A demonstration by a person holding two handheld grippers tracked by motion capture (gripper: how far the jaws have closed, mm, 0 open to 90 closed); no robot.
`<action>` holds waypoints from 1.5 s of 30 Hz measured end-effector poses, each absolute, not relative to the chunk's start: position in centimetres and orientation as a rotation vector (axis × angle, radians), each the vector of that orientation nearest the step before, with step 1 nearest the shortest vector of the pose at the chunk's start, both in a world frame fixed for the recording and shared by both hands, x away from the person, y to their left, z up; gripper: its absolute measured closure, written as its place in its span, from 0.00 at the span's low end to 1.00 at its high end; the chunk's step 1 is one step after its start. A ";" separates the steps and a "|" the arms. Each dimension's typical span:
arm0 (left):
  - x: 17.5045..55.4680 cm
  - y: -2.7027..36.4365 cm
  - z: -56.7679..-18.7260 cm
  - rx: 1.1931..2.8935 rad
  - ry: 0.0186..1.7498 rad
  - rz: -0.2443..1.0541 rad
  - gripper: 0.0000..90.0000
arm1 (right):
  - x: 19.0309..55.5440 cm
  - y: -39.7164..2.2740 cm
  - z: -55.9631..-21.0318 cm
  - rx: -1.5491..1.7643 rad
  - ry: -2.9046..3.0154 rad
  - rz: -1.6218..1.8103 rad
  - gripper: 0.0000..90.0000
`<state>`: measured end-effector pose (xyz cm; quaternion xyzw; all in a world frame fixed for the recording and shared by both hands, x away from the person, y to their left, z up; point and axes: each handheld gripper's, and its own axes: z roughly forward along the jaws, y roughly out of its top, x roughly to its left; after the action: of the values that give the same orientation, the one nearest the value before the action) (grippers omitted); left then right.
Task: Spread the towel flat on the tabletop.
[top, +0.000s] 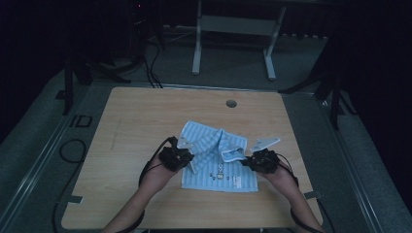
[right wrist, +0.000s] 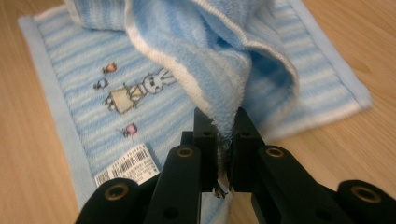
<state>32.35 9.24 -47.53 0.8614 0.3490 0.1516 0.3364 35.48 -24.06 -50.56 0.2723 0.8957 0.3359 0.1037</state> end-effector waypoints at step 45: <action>34.8 11.6 -51.5 2.240 1.094 0.302 0.98 | 35.3 -23.4 -48.1 0.799 2.603 1.053 0.98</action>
<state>34.80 11.56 -51.53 0.8481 0.4142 0.1145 0.3099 35.28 -23.38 -48.11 0.2721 0.8861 0.3585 0.1108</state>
